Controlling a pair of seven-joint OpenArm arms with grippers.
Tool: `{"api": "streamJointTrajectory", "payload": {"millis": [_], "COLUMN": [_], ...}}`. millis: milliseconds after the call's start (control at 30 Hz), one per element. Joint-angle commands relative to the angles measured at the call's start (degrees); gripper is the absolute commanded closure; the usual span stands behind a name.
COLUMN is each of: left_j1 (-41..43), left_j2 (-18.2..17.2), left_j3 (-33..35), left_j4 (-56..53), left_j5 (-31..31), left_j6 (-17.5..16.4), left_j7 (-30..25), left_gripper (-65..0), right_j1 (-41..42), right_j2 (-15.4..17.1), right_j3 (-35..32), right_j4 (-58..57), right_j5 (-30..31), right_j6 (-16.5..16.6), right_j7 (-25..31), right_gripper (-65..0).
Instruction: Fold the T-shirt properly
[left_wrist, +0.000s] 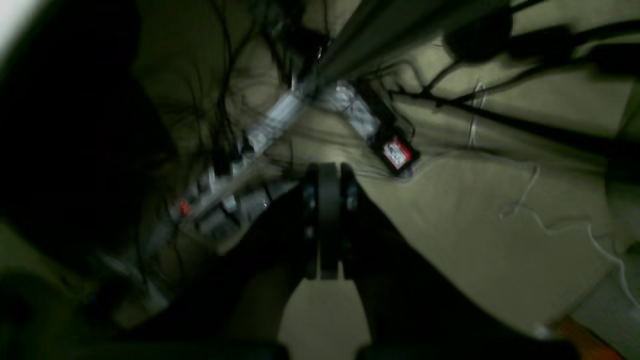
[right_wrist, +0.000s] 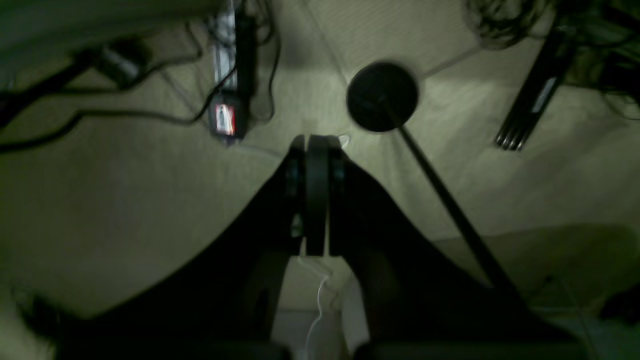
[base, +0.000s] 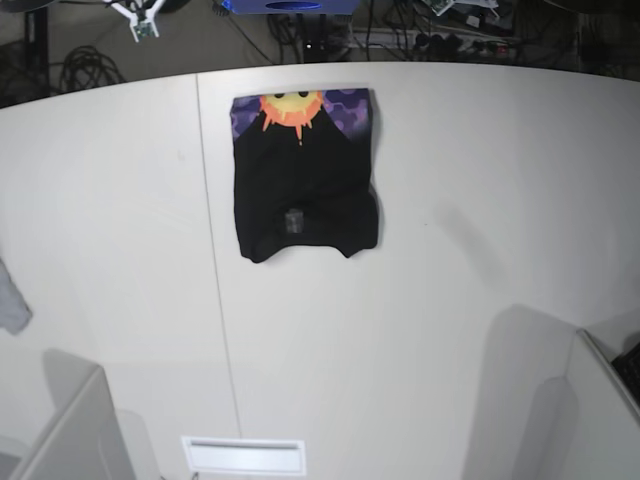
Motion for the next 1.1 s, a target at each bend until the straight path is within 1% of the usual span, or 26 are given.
{"api": "streamJointTrajectory", "payload": {"millis": [0,200,300,500,600,767,833,900,967,1000,1067], "left_j1": [0.52,-4.49,-7.83,-14.86,-17.59,-22.51,-25.23,-27.78,-30.6,-32.0,-34.82], "left_j2": [-0.1,-0.01,1.13,1.92,3.07,4.47,5.53,6.32,7.02,7.37,7.73], "left_j3": [-0.01,1.22,1.13,1.13,0.87,1.13,1.13,0.61,0.78,1.13,1.22], "left_j4": [-1.63,-15.43,-21.94,-34.42,-39.7,-49.28,-54.03,-59.92,-66.86,-70.47,-77.94], "left_j5": [-0.3,-0.3,-0.3,-0.21,-0.21,-0.21,-0.21,-0.21,-0.21,-0.21,0.4], "left_j6": [-0.39,-0.39,-0.39,-0.39,-0.39,-0.39,-0.39,-0.39,0.14,1.1,4.71], "left_j7": [-0.61,-0.7,-0.7,-0.7,-0.7,-0.78,-1.4,-5.27,-11.33,-14.32,-20.65], "left_gripper": [0.0,0.0,0.0,0.0,0.0,0.0,0.0,0.0,0.0,0.0,0.0], "right_j1": [0.16,6.22,9.74,17.56,20.38,24.07,25.92,27.15,28.64,29.43,31.1], "right_j2": [0.89,1.07,1.07,1.07,1.07,1.16,1.16,0.98,0.81,0.72,0.01], "right_j3": [-0.86,-8.16,-11.85,-17.56,-20.2,-23.19,-25.04,-27.23,-29.25,-30.05,-30.57], "right_j4": [-1.4,-14.32,-21.44,-35.51,-41.13,-51.24,-56.17,-60.56,-65.31,-67.6,-72.61], "right_j5": [-0.4,-0.4,-0.4,-0.4,-0.4,-0.4,-0.4,-0.4,-0.4,-0.31,-0.14], "right_j6": [-0.26,-0.35,-0.35,-0.35,-0.35,-0.35,-0.35,-0.35,-0.35,-0.35,-0.35], "right_j7": [0.11,0.11,0.37,0.63,2.57,9.69,13.73,19.36,25.78,28.59,34.66], "right_gripper": [0.0,0.0,0.0,0.0,0.0,0.0,0.0,0.0,0.0,0.0,0.0]}}
